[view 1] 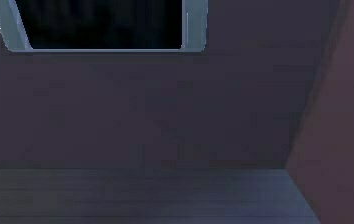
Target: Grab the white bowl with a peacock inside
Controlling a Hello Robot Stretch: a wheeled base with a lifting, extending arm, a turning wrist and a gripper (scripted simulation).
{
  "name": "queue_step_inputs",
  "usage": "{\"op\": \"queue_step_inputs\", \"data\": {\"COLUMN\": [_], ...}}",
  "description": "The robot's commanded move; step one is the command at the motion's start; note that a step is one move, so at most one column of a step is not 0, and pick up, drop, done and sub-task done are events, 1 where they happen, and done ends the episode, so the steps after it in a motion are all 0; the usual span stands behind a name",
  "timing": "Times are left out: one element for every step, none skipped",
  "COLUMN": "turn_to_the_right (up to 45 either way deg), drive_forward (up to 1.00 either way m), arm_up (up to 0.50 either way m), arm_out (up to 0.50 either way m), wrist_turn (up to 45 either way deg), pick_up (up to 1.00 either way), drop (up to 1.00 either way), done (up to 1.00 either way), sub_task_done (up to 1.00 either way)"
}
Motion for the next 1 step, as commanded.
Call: {"op": "queue_step_inputs", "data": {"turn_to_the_right": [0.0], "drive_forward": [0.00], "arm_up": [0.00], "arm_out": [0.00], "wrist_turn": [0.0], "pick_up": [0.00], "drop": [0.00], "done": [1.00], "sub_task_done": [0.00]}}
